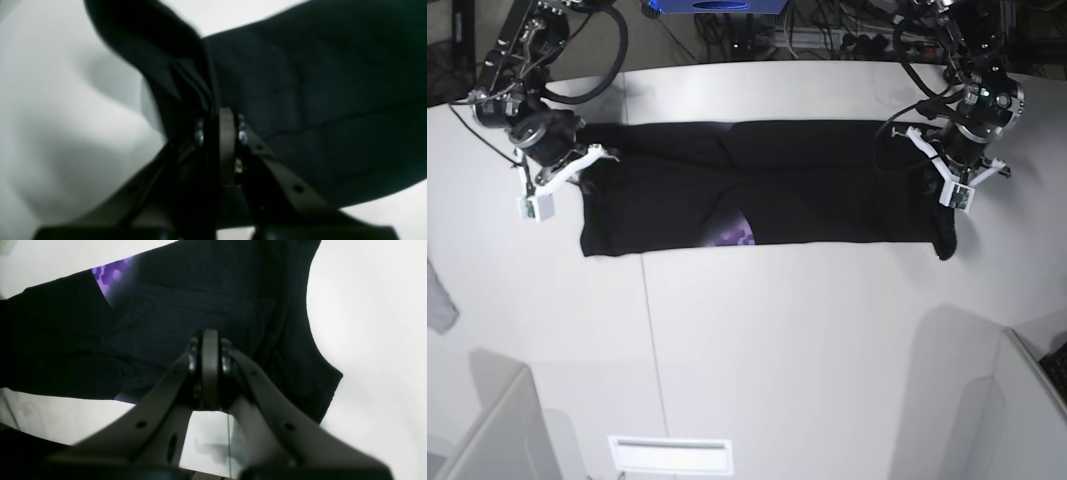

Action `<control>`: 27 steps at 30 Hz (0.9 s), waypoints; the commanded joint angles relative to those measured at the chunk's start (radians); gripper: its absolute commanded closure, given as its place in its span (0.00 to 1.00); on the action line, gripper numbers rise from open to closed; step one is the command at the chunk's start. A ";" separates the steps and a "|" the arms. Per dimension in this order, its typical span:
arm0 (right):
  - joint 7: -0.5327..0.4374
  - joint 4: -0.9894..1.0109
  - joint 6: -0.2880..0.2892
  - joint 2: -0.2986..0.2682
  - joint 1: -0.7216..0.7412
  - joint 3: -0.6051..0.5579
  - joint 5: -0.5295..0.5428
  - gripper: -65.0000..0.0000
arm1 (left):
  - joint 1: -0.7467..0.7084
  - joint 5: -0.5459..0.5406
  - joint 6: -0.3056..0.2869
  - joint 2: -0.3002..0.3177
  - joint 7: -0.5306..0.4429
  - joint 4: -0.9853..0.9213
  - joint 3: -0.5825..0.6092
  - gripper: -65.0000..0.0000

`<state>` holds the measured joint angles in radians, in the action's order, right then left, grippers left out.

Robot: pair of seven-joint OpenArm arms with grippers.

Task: Fold the T-shirt properly
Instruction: 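Grasp the strip end with the left gripper and drag it toward the middle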

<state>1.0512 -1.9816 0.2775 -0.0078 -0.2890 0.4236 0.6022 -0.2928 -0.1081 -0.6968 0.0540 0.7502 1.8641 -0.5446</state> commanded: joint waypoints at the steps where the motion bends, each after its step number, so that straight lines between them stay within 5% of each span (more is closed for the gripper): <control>1: -0.019 -0.014 0.004 -0.007 0.007 0.004 0.012 1.00 | 0.004 0.002 -0.001 0.005 -0.021 0.024 0.004 1.00; 9: -0.019 -0.014 0.004 -0.007 0.009 0.004 0.012 1.00 | -0.012 0.017 -0.001 -0.006 -0.021 0.024 0.082 1.00; 27: -0.019 -0.011 0.002 -0.008 0.010 0.004 0.011 1.00 | -0.042 0.015 0.136 -0.016 -0.019 0.072 0.350 1.00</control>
<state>1.0512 -1.9808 0.2771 -0.0082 -0.2836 0.4236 0.5991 -0.3378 -0.0826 -0.5636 0.0364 0.7517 1.9137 -0.1947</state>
